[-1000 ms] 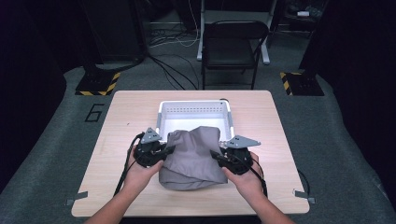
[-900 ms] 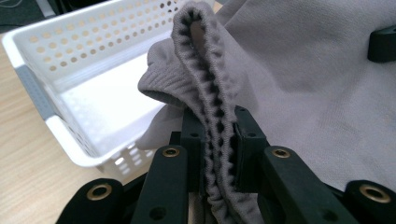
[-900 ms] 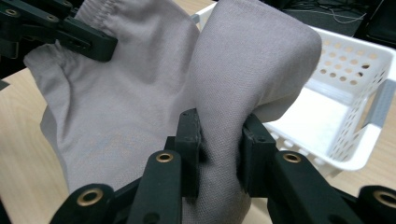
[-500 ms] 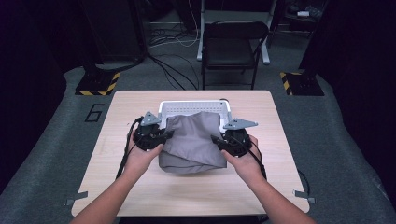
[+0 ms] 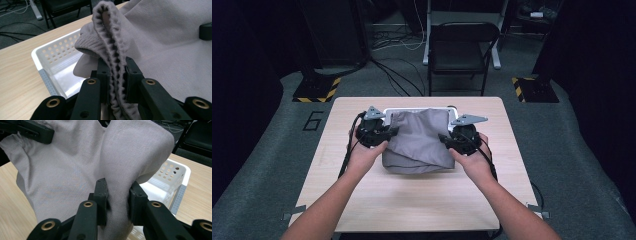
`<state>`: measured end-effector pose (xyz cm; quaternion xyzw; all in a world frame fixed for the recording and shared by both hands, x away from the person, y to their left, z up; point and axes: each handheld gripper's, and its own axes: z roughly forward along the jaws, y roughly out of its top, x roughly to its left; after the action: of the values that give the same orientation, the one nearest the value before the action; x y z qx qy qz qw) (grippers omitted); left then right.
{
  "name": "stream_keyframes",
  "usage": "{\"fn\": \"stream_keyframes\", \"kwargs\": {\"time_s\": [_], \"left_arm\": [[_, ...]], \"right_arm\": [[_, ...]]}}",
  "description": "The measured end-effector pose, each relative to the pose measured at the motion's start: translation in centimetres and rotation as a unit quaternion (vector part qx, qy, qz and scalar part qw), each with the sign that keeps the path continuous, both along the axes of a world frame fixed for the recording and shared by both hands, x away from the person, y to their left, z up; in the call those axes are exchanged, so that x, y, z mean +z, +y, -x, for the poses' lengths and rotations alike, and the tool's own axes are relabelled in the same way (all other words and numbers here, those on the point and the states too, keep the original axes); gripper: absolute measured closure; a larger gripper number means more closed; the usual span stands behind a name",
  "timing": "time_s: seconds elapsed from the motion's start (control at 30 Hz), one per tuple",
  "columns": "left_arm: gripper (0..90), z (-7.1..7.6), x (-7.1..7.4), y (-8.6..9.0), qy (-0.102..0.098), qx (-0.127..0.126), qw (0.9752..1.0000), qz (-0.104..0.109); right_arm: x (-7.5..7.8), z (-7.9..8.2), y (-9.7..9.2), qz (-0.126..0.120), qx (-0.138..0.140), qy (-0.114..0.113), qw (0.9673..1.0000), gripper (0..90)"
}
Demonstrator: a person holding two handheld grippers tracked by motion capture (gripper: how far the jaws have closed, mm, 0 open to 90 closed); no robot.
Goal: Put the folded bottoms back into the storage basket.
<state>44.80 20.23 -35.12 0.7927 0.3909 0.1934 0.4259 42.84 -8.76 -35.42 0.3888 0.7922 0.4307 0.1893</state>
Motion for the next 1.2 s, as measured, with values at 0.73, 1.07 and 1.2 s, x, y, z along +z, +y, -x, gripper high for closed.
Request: {"fn": "stream_keyframes", "kwargs": {"time_s": [0.73,1.07,1.2], "left_arm": [[77.5,-4.2,2.3,0.1,-0.015,0.032,0.9993,-0.015],[77.5,-6.2,1.5,0.2,-0.008,0.037,0.9991,-0.019],[77.4,-6.6,1.2,0.2,-0.006,0.040,0.9989,-0.026]], "right_arm": [[2.1,-4.2,0.8,0.004,-0.034,-0.025,0.9991,72.1],[1.7,-6.0,1.2,0.007,-0.035,-0.024,0.9991,72.1],[1.3,-6.5,1.4,0.009,-0.037,-0.020,0.9991,72.1]]}}
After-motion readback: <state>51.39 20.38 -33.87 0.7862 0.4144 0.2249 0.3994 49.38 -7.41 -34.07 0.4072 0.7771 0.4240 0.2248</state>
